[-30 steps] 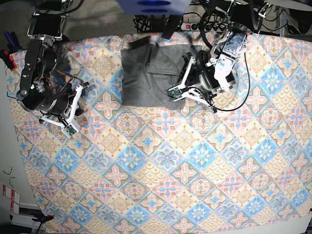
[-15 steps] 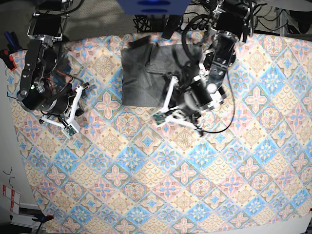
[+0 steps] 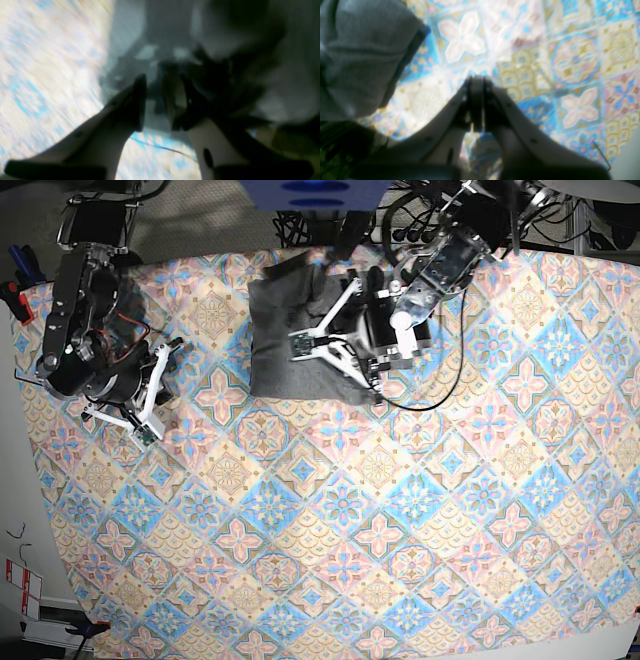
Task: Fold the T-shirt properly
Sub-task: 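Smooth and tuck the bundle edge with the left gripper, then push the folded bundle into a neat square with the left gripper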
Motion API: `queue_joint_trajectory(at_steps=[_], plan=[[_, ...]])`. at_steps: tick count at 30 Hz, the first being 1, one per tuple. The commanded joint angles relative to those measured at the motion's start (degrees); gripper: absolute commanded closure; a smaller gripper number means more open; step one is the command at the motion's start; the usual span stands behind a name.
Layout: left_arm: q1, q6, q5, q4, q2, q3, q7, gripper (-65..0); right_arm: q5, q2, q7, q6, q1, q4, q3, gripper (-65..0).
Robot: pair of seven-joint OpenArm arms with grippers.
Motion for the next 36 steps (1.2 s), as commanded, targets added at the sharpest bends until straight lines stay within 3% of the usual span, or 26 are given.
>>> queue_joint_trajectory(at_steps=[1, 5, 9, 13, 24, 31, 36], plan=[[0.3, 0.1, -0.8, 2.7, -1.3, -0.1, -0.5, -14.0, 0.5, 0.7, 0.9, 0.1, 1.0, 0.9, 0.3, -0.2], [3.4, 0.1, -4.9, 5.4, -7.8, 0.4, -3.8, -14.1, 0.5, 0.7, 0.9, 0.1, 1.0, 0.8, 0.4, -0.2], [5.8, 0.1, -6.4, 5.6, -11.2, -1.1, -7.1, -14.0, 0.5, 0.6, 0.9, 0.1, 1.1, 0.7, 0.0, -0.2], [8.9, 0.1, -7.1, 5.9, -10.7, -5.8, -7.3, -14.0, 0.5, -0.8, 0.9, 0.1, 1.1, 0.7, 0.0, -0.2], [21.6, 0.1, -6.7, 8.7, -10.5, -11.6, -7.4, -13.8, 0.5, -0.9, 0.9, 0.1, 0.8, 0.7, 0.3, -0.2], [23.3, 0.1, -6.2, 7.9, -8.8, -21.2, -7.1, -7.5, 0.5, -0.9, 0.9, 0.1, 0.8, 0.7, 0.0, -0.2], [22.8, 0.1, -6.2, 6.5, -8.8, -21.9, -7.4, -7.4, 0.5, -1.0, 0.9, 0.1, 0.6, 0.7, -0.1, -0.2]])
